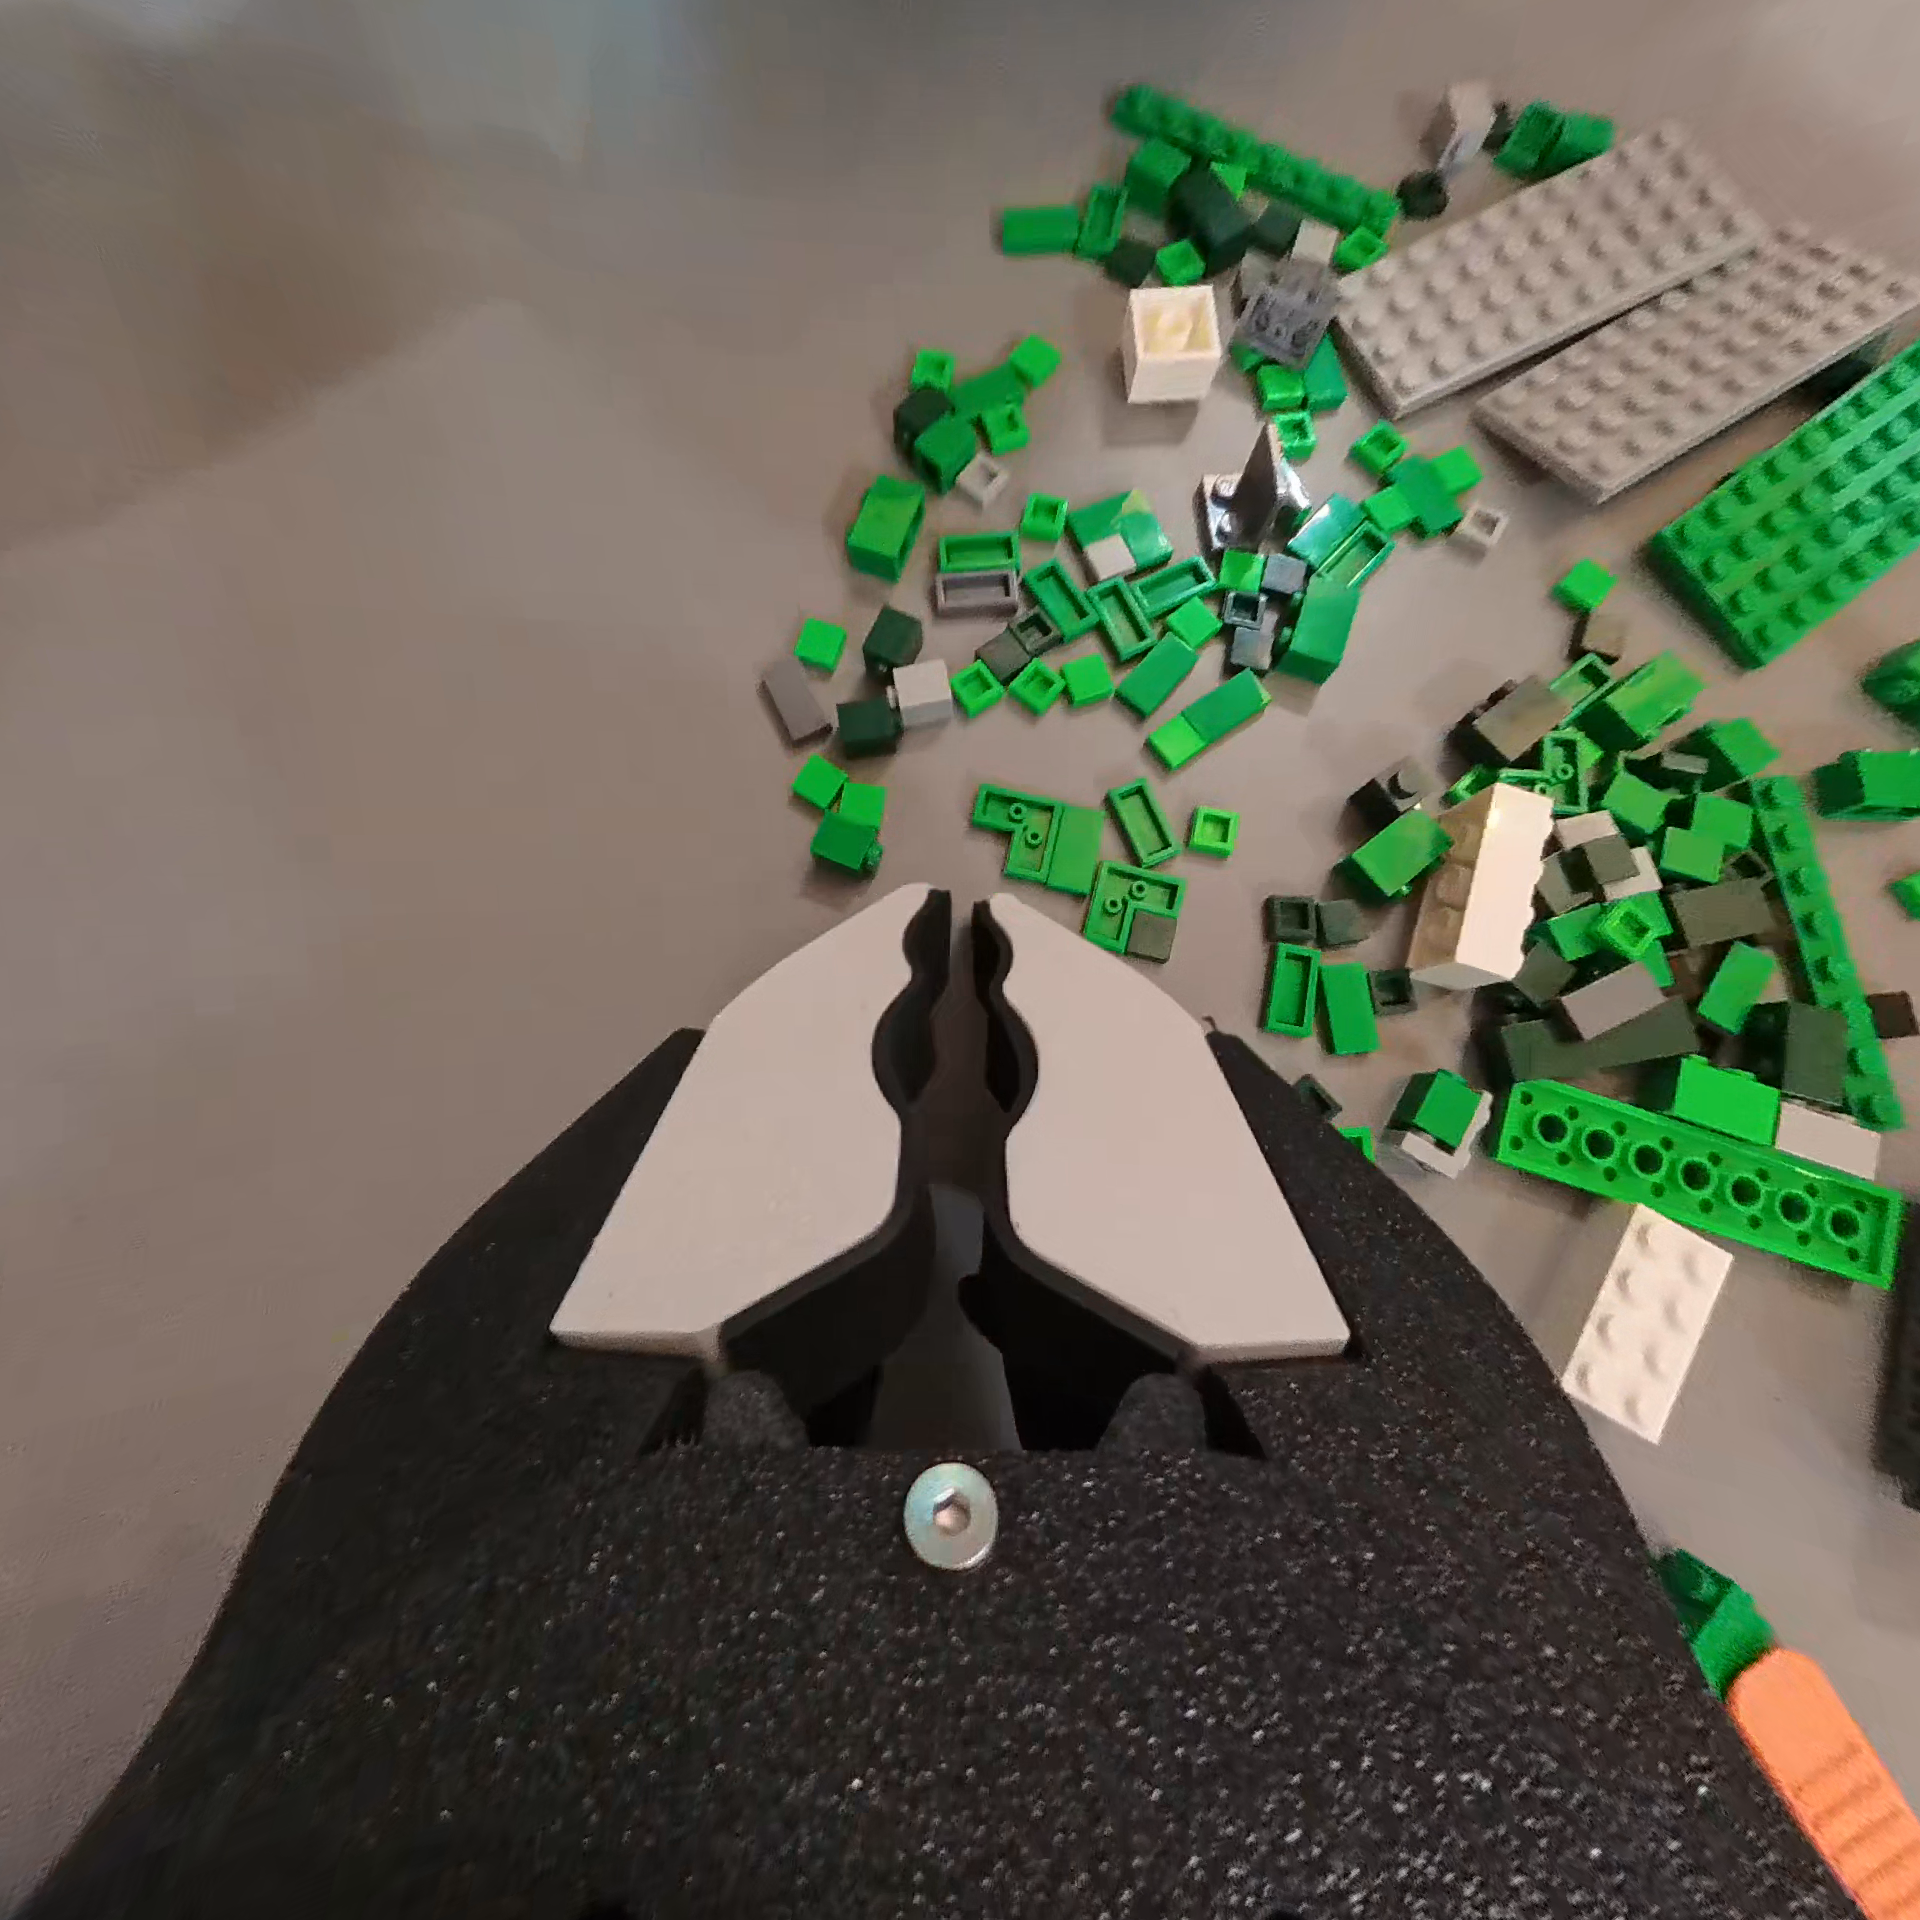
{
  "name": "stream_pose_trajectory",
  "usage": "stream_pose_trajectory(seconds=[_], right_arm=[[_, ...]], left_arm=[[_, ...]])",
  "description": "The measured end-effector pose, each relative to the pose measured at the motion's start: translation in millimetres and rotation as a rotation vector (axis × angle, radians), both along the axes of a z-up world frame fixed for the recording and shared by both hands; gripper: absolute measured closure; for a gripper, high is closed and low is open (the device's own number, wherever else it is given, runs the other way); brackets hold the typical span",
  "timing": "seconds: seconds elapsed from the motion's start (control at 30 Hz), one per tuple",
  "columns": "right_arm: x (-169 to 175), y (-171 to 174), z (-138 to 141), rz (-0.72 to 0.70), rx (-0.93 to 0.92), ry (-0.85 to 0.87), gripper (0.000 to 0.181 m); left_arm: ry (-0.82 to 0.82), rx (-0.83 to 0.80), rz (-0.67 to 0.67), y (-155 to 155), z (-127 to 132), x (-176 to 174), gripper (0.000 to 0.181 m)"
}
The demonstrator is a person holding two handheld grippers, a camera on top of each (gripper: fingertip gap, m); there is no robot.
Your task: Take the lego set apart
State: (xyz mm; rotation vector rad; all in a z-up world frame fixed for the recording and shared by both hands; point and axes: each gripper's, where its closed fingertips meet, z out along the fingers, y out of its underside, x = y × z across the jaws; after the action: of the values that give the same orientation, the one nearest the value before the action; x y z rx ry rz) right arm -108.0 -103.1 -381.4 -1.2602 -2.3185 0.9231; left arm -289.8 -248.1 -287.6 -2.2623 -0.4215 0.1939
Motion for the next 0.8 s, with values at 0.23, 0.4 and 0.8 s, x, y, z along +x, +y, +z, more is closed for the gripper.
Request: stream_pose_trajectory(seconds=[0.23,0.4,0.8], right_arm=[[-14,1,0,-0.041,0.013,0.047,0.166],[-17,4,0,-0.060,0.039,0.065,0.163],[-23,-5,1,-0.062,0.001,0.064,0.161]], left_arm=[[-0.005,-0.006,-0.013,3,-2,2,0.181],[-0.002,-0.009,-0.015,2,-2,3,0.181],[0.005,-0.025,-0.035,5,-4,7,0.181]])
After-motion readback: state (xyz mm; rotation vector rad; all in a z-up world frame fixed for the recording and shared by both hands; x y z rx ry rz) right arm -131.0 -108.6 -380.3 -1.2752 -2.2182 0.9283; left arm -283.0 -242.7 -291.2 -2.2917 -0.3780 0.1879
